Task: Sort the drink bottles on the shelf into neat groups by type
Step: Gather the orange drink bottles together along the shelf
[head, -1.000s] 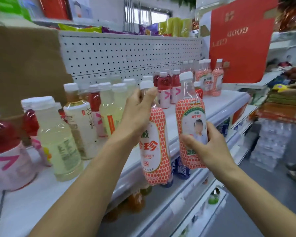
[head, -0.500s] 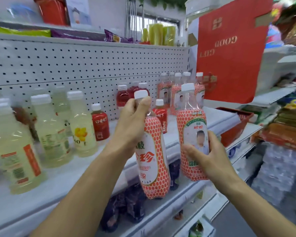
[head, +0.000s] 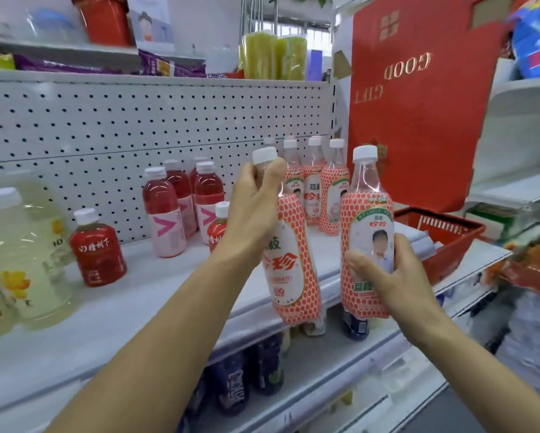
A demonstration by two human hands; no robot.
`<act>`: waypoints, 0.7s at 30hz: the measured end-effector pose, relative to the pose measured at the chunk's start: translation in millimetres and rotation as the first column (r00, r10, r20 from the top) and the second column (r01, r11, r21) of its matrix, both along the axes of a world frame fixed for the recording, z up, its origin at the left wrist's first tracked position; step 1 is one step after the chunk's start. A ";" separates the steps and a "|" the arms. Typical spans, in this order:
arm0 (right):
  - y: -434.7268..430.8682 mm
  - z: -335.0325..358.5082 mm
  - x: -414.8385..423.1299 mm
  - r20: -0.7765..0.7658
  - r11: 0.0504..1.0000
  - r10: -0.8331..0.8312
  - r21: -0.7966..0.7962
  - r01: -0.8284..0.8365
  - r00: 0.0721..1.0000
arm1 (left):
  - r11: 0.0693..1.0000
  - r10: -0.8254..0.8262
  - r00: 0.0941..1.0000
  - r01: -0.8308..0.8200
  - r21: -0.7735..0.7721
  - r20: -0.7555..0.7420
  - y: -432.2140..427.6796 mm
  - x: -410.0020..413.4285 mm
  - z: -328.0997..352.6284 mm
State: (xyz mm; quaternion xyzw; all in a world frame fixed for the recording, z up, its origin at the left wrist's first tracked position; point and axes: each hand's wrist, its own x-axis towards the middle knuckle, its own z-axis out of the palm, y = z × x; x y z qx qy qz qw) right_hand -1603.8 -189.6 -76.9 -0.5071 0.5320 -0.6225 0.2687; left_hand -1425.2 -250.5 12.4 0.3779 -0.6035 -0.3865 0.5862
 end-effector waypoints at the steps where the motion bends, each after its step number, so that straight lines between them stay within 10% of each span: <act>1: -10.2 2.1 -6.2 0.005 1.000 -0.003 -0.014 0.003 1.000 | 1.000 0.019 1.000 -0.019 -0.024 0.008 -11.0 -7.8 2.5; 21: -191.2 -10.5 -66.7 -0.086 0.999 0.013 -0.039 -0.016 0.996 | 0.943 0.227 0.955 -0.167 -0.288 0.191 -202.4 -98.2 -31.1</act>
